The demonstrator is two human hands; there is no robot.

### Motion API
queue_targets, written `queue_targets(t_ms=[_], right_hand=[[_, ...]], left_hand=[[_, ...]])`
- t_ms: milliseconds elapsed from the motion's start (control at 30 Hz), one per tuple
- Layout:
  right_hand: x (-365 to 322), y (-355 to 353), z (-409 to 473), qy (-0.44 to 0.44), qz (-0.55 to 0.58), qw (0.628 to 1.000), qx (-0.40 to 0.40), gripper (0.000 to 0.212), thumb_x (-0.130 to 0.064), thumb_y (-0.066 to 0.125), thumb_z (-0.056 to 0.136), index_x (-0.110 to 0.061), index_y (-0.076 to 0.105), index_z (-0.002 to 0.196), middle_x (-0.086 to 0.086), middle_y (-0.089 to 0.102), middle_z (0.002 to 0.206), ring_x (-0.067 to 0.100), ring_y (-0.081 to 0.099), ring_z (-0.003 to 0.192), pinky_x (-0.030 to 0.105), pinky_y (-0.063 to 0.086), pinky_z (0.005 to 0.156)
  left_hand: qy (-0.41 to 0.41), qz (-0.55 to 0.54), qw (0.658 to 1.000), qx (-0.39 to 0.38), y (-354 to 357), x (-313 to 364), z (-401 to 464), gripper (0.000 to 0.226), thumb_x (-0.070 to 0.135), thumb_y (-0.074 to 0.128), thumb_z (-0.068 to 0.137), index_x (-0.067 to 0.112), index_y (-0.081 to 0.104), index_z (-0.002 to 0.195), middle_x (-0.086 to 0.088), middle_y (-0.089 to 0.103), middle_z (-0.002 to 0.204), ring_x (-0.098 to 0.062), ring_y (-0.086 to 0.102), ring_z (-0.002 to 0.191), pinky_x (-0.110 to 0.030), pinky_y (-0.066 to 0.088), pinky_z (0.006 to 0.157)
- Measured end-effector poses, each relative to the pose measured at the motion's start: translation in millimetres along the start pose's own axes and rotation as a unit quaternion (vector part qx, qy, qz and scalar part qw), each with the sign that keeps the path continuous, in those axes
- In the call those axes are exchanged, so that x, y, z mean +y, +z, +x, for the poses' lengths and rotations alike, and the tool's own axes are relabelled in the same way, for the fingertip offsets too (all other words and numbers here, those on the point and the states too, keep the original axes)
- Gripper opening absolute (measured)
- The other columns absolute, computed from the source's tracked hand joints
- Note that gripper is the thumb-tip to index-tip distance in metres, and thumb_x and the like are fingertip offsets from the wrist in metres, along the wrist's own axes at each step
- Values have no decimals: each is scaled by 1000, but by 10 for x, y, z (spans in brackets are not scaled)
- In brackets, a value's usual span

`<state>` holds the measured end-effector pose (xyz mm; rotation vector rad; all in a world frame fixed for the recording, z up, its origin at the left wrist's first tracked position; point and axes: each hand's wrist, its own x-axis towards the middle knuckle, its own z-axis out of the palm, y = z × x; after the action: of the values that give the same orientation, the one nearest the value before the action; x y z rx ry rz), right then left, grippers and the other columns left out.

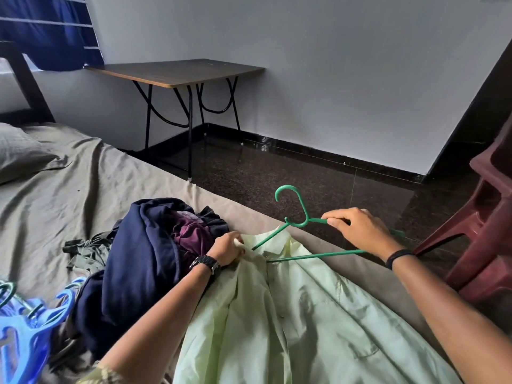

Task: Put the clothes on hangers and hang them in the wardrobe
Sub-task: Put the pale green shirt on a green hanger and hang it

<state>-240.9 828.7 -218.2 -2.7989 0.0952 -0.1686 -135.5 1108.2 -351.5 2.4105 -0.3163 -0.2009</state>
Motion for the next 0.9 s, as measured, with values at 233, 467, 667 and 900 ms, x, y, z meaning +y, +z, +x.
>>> queue_targets(t_ms=[233, 467, 667, 900], right_hand=[[71, -105, 194, -39, 119, 992, -33, 18, -22, 63, 90, -38, 73, 91, -15, 71, 89, 9, 65, 90, 39, 50, 89], [-240, -156, 260, -64, 227, 969, -80, 25, -7, 56, 92, -23, 71, 80, -16, 59, 49, -5, 48, 48, 18, 34, 59], [-270, -383, 233, -83, 239, 963, -92, 24, -19, 57, 85, -13, 73, 68, 6, 67, 64, 3, 49, 56, 17, 37, 59], [-126, -381, 175, -72, 202, 971, -107, 33, -36, 63, 89, -19, 74, 63, 23, 58, 67, 27, 52, 63, 31, 51, 74]], left_hand=[[167, -142, 974, -53, -205, 129, -308, 21, 9, 72, 82, 24, 57, 87, 14, 53, 64, -1, 44, 60, -19, 36, 57], [208, -117, 971, -29, -592, 310, -564, 26, 18, 74, 81, 30, 52, 91, -1, 55, 71, -12, 49, 61, -29, 44, 61], [108, -17, 987, -121, -759, 209, -759, 54, 34, 71, 83, 29, 41, 127, 2, 66, 100, -9, 65, 83, -20, 55, 73], [121, -110, 982, -98, -567, 360, -926, 33, 17, 73, 82, 19, 56, 110, 7, 60, 94, -8, 60, 85, -21, 53, 77]])
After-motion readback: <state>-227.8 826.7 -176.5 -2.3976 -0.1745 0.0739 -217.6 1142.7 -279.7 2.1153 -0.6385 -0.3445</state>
